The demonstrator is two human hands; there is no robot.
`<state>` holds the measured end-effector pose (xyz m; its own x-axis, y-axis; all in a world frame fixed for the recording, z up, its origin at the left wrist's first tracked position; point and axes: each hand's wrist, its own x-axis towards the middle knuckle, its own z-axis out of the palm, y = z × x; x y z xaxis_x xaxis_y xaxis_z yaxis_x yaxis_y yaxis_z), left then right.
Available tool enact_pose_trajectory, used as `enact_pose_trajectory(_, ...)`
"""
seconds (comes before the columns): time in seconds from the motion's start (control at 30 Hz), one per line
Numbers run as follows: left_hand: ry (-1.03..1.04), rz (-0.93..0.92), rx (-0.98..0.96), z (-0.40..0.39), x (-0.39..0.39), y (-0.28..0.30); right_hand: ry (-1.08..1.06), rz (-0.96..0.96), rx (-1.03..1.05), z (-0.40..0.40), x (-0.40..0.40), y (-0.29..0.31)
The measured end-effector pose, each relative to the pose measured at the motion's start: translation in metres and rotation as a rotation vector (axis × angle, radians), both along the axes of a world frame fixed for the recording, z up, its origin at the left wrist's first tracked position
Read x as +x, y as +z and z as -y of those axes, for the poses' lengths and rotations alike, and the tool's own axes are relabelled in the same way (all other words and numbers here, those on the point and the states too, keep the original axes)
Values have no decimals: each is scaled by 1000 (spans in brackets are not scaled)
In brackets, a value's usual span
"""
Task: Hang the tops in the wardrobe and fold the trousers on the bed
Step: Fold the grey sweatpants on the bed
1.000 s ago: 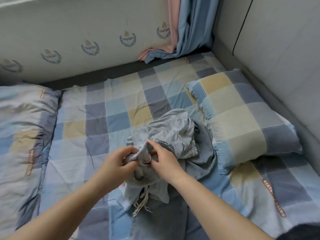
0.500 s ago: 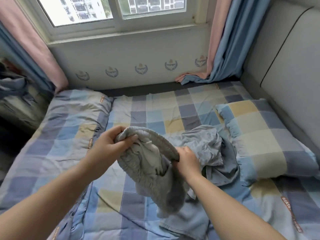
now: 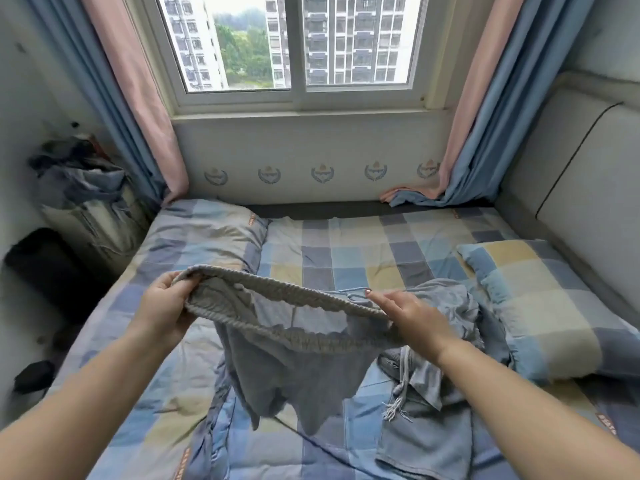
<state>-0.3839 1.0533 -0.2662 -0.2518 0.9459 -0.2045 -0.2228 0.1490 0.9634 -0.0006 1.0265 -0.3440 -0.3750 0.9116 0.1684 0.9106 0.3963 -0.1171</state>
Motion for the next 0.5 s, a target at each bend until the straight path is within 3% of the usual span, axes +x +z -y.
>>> enact_pose_trajectory(0.1, 61, 40, -32, -8, -53, -2, 0, -158, 61, 0, -40, 15)
enact_pose_trajectory(0.17, 93, -35, -57, -12, -82, -6, -123, -278, 6, -3, -65, 25)
enact_pose_trajectory(0.23, 109, -173, -101, -17, -109, -14, -226, -252, -78, -9, -85, 30)
enact_pose_trajectory(0.3, 92, -414, -108, -20, -130, -19, -369, -209, -142, -18, -98, 33)
enact_pose_trajectory(0.37, 56, -855, -78, -24, -147, -21, -537, -172, -263, -28, -110, 37)
enact_pose_trajectory(0.43, -47, -1256, -69, -26, -155, -21, -656, -282, -396, -37, -116, 40)
enact_pose_trajectory(0.5, -180, -1414, -122, -27, -153, -21, -736, -457, -521, -44, -119, 40)
